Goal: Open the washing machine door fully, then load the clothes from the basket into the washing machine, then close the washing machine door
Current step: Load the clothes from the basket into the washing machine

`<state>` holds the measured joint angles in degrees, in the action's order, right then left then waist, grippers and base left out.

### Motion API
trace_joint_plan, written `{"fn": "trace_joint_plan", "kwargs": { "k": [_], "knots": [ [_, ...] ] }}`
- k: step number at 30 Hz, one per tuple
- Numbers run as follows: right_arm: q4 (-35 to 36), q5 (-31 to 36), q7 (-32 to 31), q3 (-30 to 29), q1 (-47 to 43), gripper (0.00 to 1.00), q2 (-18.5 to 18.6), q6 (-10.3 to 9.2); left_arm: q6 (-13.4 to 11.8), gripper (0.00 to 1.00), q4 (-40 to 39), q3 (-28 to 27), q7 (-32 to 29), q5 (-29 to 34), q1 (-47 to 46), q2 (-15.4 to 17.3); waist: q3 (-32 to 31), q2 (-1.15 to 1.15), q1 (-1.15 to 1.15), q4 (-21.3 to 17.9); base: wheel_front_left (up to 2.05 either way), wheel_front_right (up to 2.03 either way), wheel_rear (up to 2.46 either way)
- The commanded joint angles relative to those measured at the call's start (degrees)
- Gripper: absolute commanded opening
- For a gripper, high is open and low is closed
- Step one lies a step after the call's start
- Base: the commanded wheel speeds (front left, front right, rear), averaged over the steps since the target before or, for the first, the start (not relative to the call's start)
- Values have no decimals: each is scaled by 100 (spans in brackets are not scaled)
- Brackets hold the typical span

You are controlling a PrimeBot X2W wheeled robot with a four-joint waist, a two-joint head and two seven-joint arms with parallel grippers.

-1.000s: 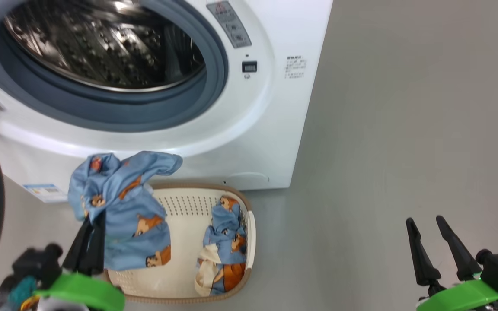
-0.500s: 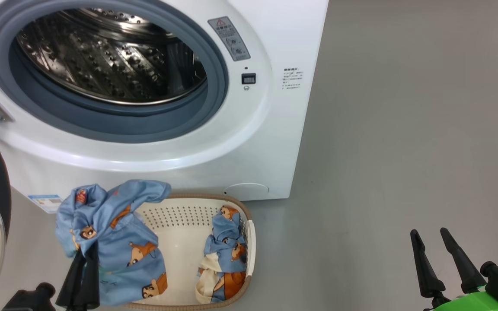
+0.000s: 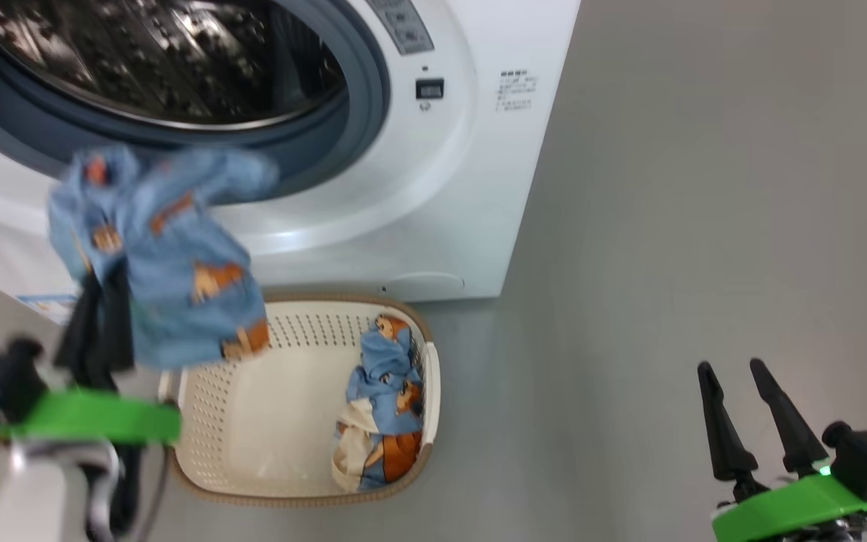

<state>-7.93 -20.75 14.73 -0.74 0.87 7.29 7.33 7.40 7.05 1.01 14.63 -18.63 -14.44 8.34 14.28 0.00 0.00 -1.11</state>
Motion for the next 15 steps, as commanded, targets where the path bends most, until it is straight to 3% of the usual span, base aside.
{"fn": "trace_joint_plan", "kwargs": {
  "k": [1,7,15],
  "knots": [
    [157,66,27,169,199,100,14,16,9,0,71,-125,37,-17,-613,341,340,0,0,-117,0,0,0],
    [162,85,27,254,429,100,-100,16,9,0,764,-18,37,-117,-1705,717,693,0,0,-289,0,0,0],
    [163,101,27,449,772,100,-278,16,9,0,2308,370,37,-362,-3293,1212,1191,0,0,-663,0,0,0]
  ]
}}
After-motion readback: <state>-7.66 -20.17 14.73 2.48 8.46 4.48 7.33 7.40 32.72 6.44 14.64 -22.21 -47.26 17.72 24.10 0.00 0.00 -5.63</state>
